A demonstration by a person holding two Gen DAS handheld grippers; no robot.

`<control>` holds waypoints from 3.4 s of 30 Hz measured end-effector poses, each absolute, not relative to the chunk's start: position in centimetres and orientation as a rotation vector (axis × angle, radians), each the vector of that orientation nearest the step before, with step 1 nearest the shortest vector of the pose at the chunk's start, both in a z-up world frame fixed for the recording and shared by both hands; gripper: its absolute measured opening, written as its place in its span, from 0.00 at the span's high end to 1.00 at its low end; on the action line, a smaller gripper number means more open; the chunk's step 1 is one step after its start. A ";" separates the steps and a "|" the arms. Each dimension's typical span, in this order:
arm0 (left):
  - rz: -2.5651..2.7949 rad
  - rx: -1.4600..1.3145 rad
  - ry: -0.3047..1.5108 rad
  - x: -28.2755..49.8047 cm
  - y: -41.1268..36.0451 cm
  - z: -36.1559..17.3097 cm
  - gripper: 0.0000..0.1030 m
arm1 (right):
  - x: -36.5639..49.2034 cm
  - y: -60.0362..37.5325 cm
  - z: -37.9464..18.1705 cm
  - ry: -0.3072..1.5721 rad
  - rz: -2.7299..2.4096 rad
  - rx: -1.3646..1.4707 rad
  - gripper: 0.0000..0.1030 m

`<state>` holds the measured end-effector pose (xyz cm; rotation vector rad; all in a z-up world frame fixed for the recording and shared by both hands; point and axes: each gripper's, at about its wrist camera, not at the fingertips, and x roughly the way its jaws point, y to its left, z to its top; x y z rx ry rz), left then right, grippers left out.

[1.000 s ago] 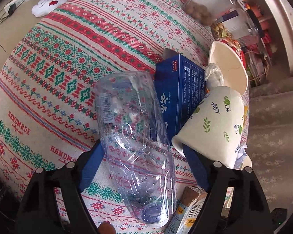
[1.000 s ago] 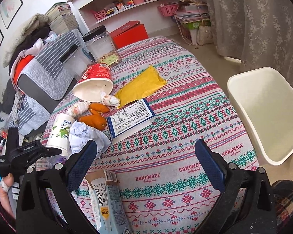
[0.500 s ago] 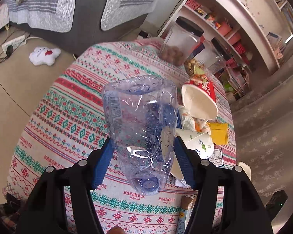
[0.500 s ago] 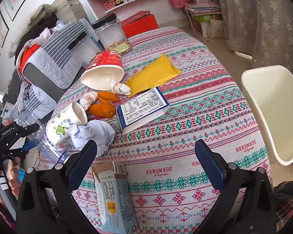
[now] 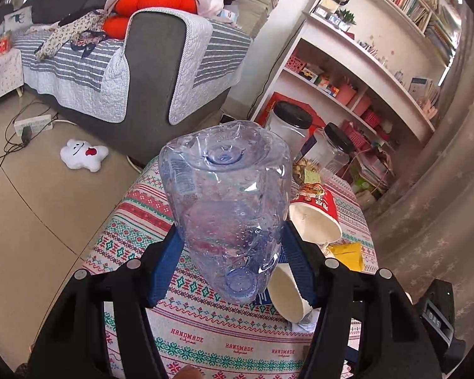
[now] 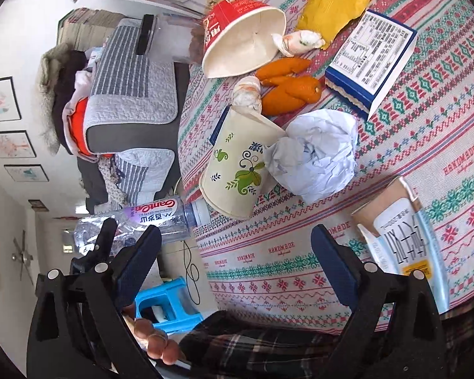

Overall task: Collect trash
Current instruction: 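Grasp the white floral paper cup with the right tool while the left tool holds the bottle, then carry cup and bottle to the white bin and release both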

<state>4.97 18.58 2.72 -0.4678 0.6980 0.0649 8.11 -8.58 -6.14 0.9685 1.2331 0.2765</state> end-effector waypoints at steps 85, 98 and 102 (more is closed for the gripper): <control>0.046 -0.324 0.636 2.2 7.7 7.4 0.39 | 5.8 -24.9 2.1 0.597 0.109 0.533 0.57; -0.027 -0.269 0.627 2.5 4.5 7.8 0.39 | 6.2 -32.9 4.1 0.573 -0.232 0.481 0.57; -0.058 -0.250 0.628 3.3 2.9 8.0 0.39 | 7.1 -36.4 4.2 0.608 -0.392 0.403 0.57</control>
